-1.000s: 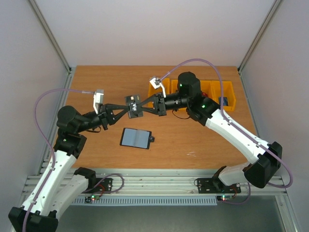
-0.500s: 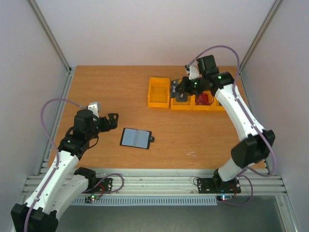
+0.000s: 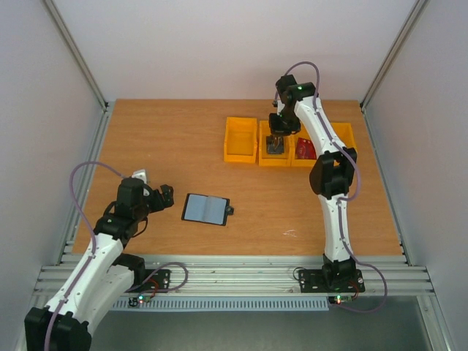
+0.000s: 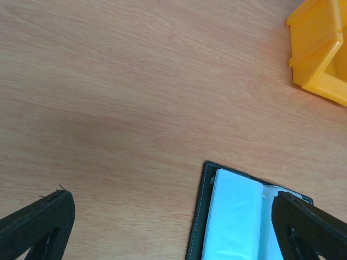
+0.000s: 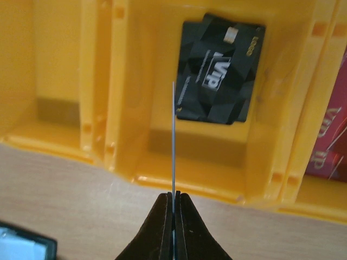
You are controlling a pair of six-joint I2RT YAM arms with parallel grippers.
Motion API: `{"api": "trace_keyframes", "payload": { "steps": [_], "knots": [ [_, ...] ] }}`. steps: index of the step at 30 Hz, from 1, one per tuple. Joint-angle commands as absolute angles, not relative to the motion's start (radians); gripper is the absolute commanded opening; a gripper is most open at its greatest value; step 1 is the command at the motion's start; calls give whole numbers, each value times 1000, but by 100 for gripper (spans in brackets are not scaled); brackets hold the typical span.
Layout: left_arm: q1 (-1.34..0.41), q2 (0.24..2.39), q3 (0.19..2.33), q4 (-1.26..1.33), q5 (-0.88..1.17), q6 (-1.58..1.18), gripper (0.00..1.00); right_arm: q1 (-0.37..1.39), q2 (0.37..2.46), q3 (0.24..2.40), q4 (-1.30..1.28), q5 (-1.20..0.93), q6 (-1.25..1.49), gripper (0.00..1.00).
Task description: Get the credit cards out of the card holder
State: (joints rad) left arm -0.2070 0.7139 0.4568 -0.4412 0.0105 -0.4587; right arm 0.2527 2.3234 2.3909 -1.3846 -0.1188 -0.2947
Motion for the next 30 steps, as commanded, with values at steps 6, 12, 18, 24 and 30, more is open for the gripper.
{"api": "trace_keyframes", "payload": {
  "steps": [6, 12, 18, 24, 30],
  "knots": [
    [-189, 712, 428, -352, -2, -459, 99, 241, 2499, 2549, -1472, -129, -270, 1],
    [-186, 732, 424, -338, -3, -460, 99, 241, 2542, 2567, -1438, -147, -261, 1],
    [-186, 751, 425, -326, -3, -461, 99, 241, 2566, 2574, -1424, -135, -259, 1],
    [-184, 733, 413, -320, -3, -459, 99, 239, 2590, 2587, -1401, -121, -255, 1],
    [-184, 733, 413, -319, -3, -460, 99, 239, 2591, 2588, -1392, -78, -256, 6]
  ]
}}
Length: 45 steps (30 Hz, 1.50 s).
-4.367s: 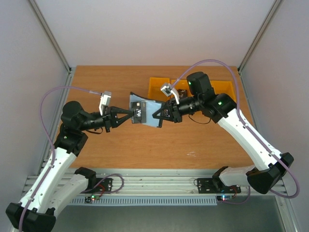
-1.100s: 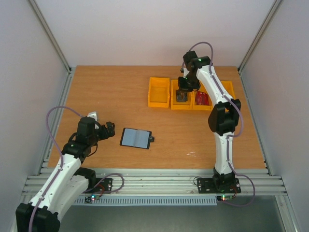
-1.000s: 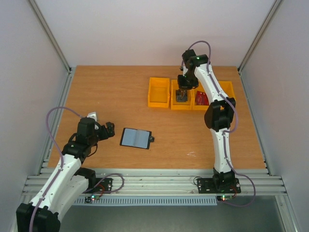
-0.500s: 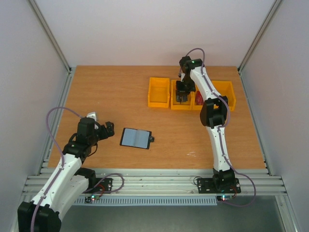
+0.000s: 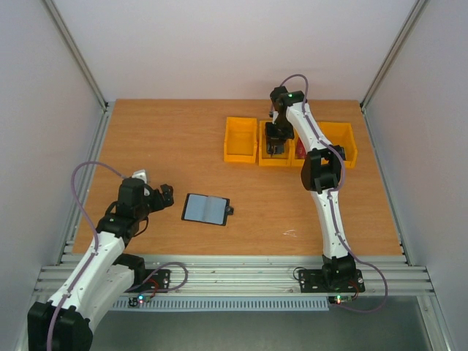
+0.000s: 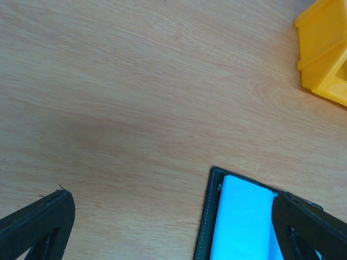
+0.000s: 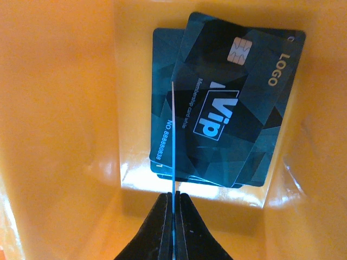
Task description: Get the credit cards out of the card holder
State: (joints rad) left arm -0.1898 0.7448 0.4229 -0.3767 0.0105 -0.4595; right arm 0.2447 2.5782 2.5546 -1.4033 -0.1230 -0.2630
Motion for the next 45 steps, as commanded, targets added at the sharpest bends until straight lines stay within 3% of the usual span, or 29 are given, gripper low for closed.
{"api": "trace_keyframes", "payload": {
  "steps": [1, 8, 18, 24, 26, 29, 31, 34, 40, 45],
  "knots": [
    [-184, 733, 413, -320, -3, -460, 99, 239, 2590, 2588, -1393, -66, -261, 6],
    [-182, 728, 408, -314, -3, -460, 99, 239, 2583, 2589, -1400, 23, -274, 17],
    [-183, 718, 402, -308, -3, -457, 99, 239, 2489, 2634, -1426, 141, -296, 21],
    [-181, 697, 406, -311, -8, -451, 99, 239, 2309, 2603, -1410, 172, -330, 21],
    [-179, 683, 407, -313, -13, -445, 99, 239, 2184, 2494, -1342, 200, -349, 23],
    [-174, 665, 404, -307, -16, -437, 99, 238, 1888, 2154, -1122, 208, -405, 37],
    [-171, 658, 404, -295, -20, -422, 99, 232, 1707, 1930, -965, 187, -445, 54],
    [-169, 653, 409, -256, -33, -346, 99, 206, 1450, 1628, -743, 118, -488, 95],
    [-169, 678, 372, -101, -184, -157, 99, 124, 1082, 1102, -439, 75, -477, 99],
    [-169, 683, 326, 31, -52, -52, 99, 114, 903, 727, -147, 129, -462, 98]
  ]
}}
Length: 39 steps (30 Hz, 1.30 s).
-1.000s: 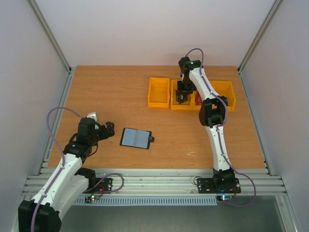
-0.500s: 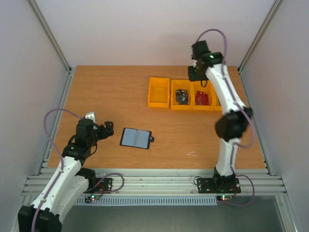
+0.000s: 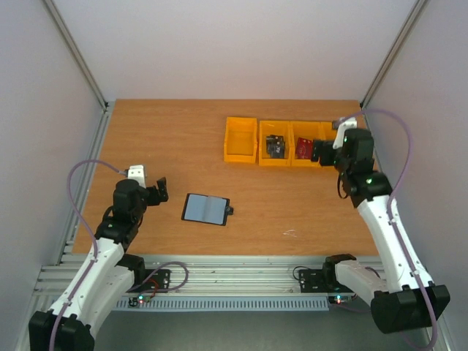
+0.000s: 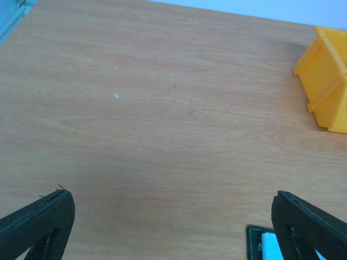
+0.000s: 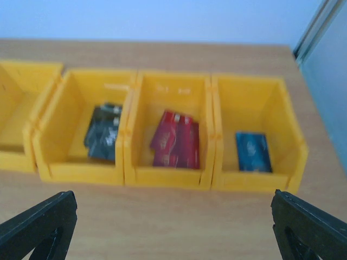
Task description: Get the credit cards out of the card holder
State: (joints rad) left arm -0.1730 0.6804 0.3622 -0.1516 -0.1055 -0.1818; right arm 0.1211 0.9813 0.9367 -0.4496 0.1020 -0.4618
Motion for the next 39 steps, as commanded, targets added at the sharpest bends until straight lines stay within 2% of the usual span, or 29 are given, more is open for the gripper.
{"api": "trace_keyframes", "payload": {
  "steps": [1, 4, 8, 10, 12, 15, 19, 21, 26, 32, 35, 39],
  "knots": [
    [-169, 684, 325, 35, -14, -36, 99, 112, 882, 666, -87, 136, -461, 99],
    [-169, 686, 316, 62, 47, -5, 99, 109, 855, 511, 135, 149, -469, 98],
    [-169, 701, 255, 166, -130, -26, 99, 106, 911, 283, 570, 164, -511, 98],
    [-167, 708, 172, 292, -227, -39, 99, 106, 1033, 199, 823, 198, -551, 98],
    [-162, 713, 121, 412, -288, -35, 99, 106, 1162, 184, 930, 257, -554, 99],
    [-153, 743, 105, 483, -287, -42, 99, 103, 1337, 165, 1083, 248, -520, 99],
    [-135, 822, 40, 727, -305, -25, 99, 79, 1582, 163, 1356, 182, -520, 98],
    [-125, 852, 42, 760, -305, -16, 99, 64, 1657, 200, 1361, 145, -520, 99],
    [-86, 986, 84, 818, -347, -38, 99, 38, 1623, 245, 1218, 59, -520, 98],
    [-54, 1296, 243, 900, -305, -70, 99, -61, 1591, 371, 934, -106, -457, 98],
    [-51, 1441, 360, 854, -206, -44, 99, -99, 1590, 360, 951, -189, -438, 98],
    [-51, 1544, 367, 935, -48, 39, 99, -112, 1592, 390, 896, -237, -439, 98]
  ]
}}
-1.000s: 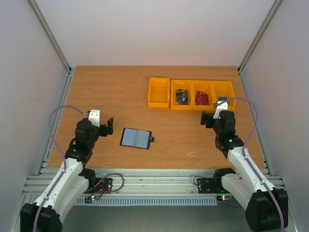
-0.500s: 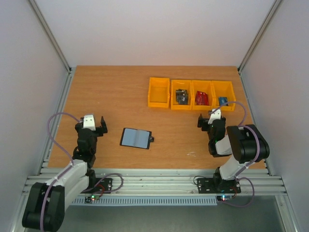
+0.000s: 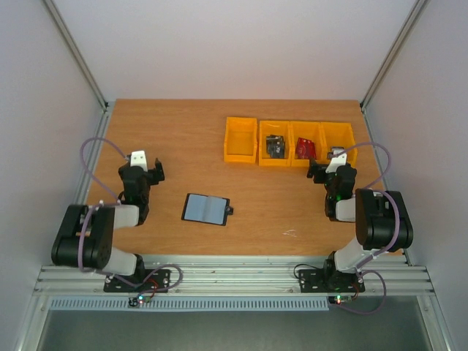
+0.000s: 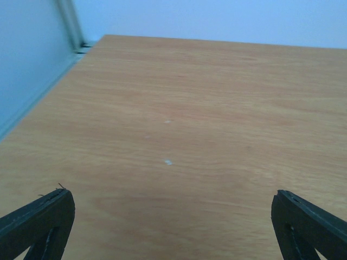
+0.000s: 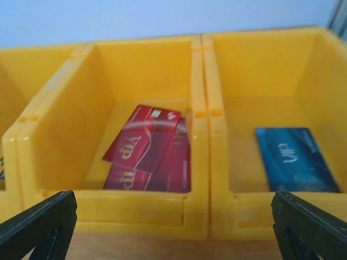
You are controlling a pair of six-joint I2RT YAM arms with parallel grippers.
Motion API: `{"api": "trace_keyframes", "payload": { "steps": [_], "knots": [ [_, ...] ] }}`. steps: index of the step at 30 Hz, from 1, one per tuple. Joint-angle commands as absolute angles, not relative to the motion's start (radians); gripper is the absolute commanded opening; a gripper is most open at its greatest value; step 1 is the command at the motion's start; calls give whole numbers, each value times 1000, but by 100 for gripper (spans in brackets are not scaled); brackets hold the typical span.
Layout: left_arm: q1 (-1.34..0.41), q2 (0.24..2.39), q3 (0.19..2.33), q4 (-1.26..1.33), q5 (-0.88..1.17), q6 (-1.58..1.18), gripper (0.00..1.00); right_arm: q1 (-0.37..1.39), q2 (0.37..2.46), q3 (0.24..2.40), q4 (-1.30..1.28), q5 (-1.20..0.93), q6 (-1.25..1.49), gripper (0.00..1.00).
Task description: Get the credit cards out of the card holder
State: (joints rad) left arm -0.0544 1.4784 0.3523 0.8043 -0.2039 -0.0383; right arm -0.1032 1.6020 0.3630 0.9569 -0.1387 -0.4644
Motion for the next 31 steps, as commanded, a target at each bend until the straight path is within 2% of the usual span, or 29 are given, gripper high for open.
{"api": "trace_keyframes", "payload": {
  "steps": [1, 6, 13, 31],
  "knots": [
    [-51, 1544, 365, 936, -41, 57, 99, -113, 1591, 391, 895, -238, -440, 98],
    [-51, 1556, 391, 910, -174, 16, 99, -112, 1591, 396, 885, -233, -441, 98],
    [-55, 1556, 375, 942, -111, 35, 99, -112, 1589, 394, 887, -231, -442, 98],
    [-78, 1548, 362, 949, -117, 64, 99, -112, 1590, 396, 884, -229, -443, 99]
  ]
}}
